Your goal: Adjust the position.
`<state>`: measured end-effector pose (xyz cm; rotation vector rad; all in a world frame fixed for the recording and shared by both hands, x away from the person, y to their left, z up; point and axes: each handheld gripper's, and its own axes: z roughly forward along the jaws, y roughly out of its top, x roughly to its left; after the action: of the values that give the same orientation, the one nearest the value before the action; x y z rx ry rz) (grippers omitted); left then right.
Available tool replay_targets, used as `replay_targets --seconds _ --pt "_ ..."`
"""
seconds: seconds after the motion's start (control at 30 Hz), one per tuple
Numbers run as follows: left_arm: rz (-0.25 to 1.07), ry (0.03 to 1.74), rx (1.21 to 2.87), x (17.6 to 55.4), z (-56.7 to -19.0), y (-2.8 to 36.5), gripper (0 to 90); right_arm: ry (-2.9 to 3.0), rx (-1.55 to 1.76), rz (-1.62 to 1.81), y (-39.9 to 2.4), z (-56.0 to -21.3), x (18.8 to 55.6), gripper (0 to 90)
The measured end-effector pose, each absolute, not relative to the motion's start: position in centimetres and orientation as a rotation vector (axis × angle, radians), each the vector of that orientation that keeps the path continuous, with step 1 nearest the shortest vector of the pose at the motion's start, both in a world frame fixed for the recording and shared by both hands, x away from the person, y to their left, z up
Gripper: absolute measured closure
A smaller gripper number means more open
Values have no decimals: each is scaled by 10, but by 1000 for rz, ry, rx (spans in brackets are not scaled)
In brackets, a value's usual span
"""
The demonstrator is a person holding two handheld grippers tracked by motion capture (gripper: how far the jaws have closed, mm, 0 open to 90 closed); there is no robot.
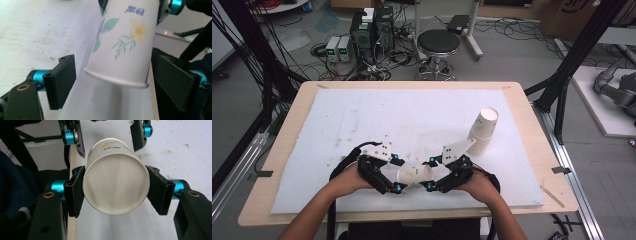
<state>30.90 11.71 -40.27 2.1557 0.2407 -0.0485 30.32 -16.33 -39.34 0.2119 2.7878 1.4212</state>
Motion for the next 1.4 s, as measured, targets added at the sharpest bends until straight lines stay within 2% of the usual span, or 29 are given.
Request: replay_targets --seconds 0.33,0.5,0.73,1.0,1.3,1.4 --pt "37 314 1866 302 -410 141 178 2712 263 1533 -175 -390 303 379" --pt "56 332 1800 300 -417 149 177 2688 273 1558 -177 -389 303 379" --pt "11 333 1710 300 -418 157 183 2667 266 1577 -180 -389 302 379" --pt "22 340 1636 298 -422 158 170 2641 285 1629 -183 -389 302 379" --pt "82 291 1647 297 -425 154 155 2632 288 1647 -182 -389 303 379" --pt "55 289 1662 296 -427 150 155 2624 294 1666 -182 -389 303 379"
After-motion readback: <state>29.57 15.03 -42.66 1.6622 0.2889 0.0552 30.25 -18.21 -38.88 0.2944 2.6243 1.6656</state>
